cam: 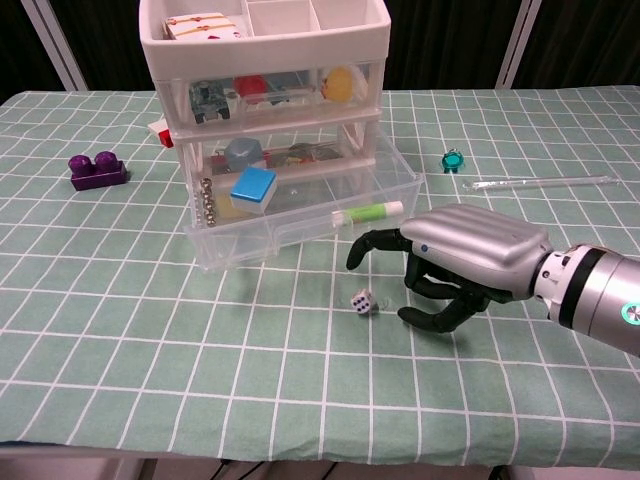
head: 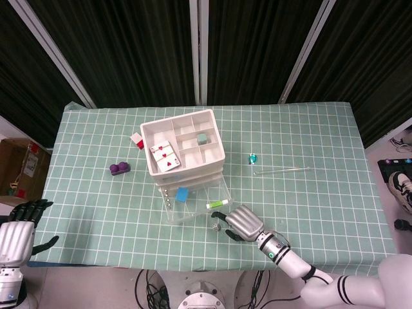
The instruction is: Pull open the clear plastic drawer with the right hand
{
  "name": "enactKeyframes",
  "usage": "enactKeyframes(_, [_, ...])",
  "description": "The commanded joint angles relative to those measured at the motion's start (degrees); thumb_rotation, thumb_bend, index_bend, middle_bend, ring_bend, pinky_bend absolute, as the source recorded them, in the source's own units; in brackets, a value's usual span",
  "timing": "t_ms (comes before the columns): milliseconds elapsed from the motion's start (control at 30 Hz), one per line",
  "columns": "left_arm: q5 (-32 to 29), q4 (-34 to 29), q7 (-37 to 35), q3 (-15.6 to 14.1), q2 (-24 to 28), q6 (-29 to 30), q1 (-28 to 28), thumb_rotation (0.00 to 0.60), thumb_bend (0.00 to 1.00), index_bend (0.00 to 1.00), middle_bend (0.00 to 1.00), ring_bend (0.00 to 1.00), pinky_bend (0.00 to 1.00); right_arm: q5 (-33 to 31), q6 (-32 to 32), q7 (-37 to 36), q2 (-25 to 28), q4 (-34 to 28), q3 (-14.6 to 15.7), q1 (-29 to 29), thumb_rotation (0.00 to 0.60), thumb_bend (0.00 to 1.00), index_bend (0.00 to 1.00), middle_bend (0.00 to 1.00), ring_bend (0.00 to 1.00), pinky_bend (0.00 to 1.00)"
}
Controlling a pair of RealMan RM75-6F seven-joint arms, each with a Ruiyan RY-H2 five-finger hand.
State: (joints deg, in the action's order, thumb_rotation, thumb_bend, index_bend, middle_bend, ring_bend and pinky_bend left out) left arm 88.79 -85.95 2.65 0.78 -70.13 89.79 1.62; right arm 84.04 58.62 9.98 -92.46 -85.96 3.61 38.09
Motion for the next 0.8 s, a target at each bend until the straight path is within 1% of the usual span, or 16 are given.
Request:
enactKeyframes(33, [0.04, 0.27, -0.21, -0.01, -0.16, 0.05, -0.03, 0.6, 0.05, 0.23, 0.2, 0.16, 0.19, 1.8, 2.94, 0.68, 2.34, -2.31, 0.53, -1.6, 0.6, 0.28, 0.02, 0.88, 0.94, 1.0])
enactKeyframes(100, [0.08, 0.52, -0.41, -0.01, -0.28, 0.11, -0.06, 0.6, 0.05, 0.23, 0.2, 0.16, 0.19, 3.41, 6.54, -0.18, 4.47, -4.22, 0.79, -3.31, 0.6, 0.28, 0.02, 0.87, 0.94, 1.0])
enactKeyframes(167, [0.07, 0.86, -0.62, 0.04, -0.39, 0.24, -0.12, 0.6, 0.05, 0.23, 0.2, 0.16, 0.19, 5.87, 12.12, -2.02, 7.53, -6.23, 1.19, -5.9, 0.6, 0.28, 0.02, 0.86, 0.93, 1.0])
enactKeyframes(267, [0.02, 1.18, -0.97, 0.17, -0.51, 0.49, -0.21, 0.6, 0.05, 0.23, 0.2, 0.16, 0.19, 8.9, 20.92, -4.76, 12.21, -7.71, 1.71, -10.28, 0.6, 0.28, 0.08, 0.84, 0.89, 0.99])
enactKeyframes(333, [0.0, 1.29, -1.09, 0.32, -0.57, 0.66, -0.21, 0.6, 0.05, 0.23, 0.2, 0.16, 0.19, 9.54, 26.14, -6.06, 15.3, -8.32, 1.78, -13.41, 0.6, 0.28, 0.14, 0.79, 0.84, 0.98])
enactKeyframes(367, [0.01, 1.31, -1.11, 0.39, -0.59, 0.72, -0.19, 0.6, 0.05, 0.23, 0.2, 0.16, 0.19, 9.62, 28.04, -6.63, 16.51, -8.53, 1.8, -14.66, 0.6, 0.28, 0.16, 0.73, 0.78, 0.96])
enactKeyframes(400, [0.03, 1.29, -1.1, 0.45, -0.63, 0.76, -0.17, 0.6, 0.05, 0.23, 0.2, 0.16, 0.19, 9.65, 29.69, -7.31, 17.66, -8.65, 1.82, -15.82, 0.6, 0.28, 0.17, 0.65, 0.68, 0.89])
enactKeyframes(433, [0.04, 1.21, -1.01, 0.52, -0.69, 0.78, -0.12, 0.6, 0.05, 0.23, 0.2, 0.16, 0.19, 9.51, 31.27, -8.16, 19.23, -8.71, 1.97, -17.18, 0.6, 0.28, 0.17, 0.56, 0.58, 0.78])
enactKeyframes(467, [0.06, 1.09, -0.86, 0.57, -0.71, 0.74, -0.05, 0.6, 0.05, 0.23, 0.2, 0.16, 0.19, 9.03, 31.97, -8.45, 20.48, -8.87, 2.13, -18.14, 0.6, 0.28, 0.16, 0.44, 0.43, 0.61])
enactKeyframes(500, [0.08, 0.92, -0.67, 0.58, -0.7, 0.64, 0.02, 0.6, 0.05, 0.23, 0.2, 0.16, 0.19, 8.39, 32.35, -8.44, 21.74, -9.17, 2.36, -19.05, 0.6, 0.28, 0.13, 0.31, 0.27, 0.42])
enactKeyframes(533, [0.12, 0.64, -0.36, 0.57, -0.69, 0.51, 0.11, 0.6, 0.05, 0.23, 0.2, 0.16, 0.19, 7.57, 32.79, -8.23, 23.28, -9.66, 2.61, -20.19, 0.6, 0.28, 0.1, 0.24, 0.18, 0.3])
enactKeyframes(567, [0.2, 0.41, -0.14, 0.55, -0.68, 0.46, 0.16, 0.6, 0.04, 0.23, 0.2, 0.16, 0.19, 7.14, 33.29, -8.01, 24.17, -9.8, 2.73, -21.06, 0.6, 0.28, 0.05, 0.14, 0.07, 0.16])
enactKeyframes(600, [0.27, 0.19, 0.06, 0.53, -0.67, 0.44, 0.19, 0.6, 0.04, 0.23, 0.2, 0.16, 0.19, 6.77, 33.89, -7.72, 24.84, -9.74, 2.82, -21.97, 0.6, 0.28, 0.01, 0.07, 0.02, 0.06])
enactKeyframes(633, [0.33, -0.1, 0.32, 0.49, -0.64, 0.44, 0.2, 0.6, 0.05, 0.23, 0.2, 0.16, 0.19, 6.29, 34.81, -7.32, 25.41, -9.49, 2.91, -23.26, 0.6, 0.28, 0.0, 0.03, 0.0, 0.01])
enactKeyframes(667, [0.35, -0.31, 0.51, 0.45, -0.62, 0.43, 0.18, 0.6, 0.04, 0.23, 0.2, 0.16, 0.19, 6.04, 35.45, -7.13, 25.68, -9.2, 3.04, -24.22, 0.6, 0.28, 0.0, 0.01, 0.0, 0.0])
enactKeyframes(800, [0.14, -1.03, 1.19, 0.37, -0.48, 0.24, 0.11, 0.6, 0.05, 0.23, 0.2, 0.16, 0.19, 5.43, 36.33, -9.09, 26.29, -8.08, 3.95, -27.63, 0.6, 0.27, 0.0, 0.0, 0.0, 0.0])
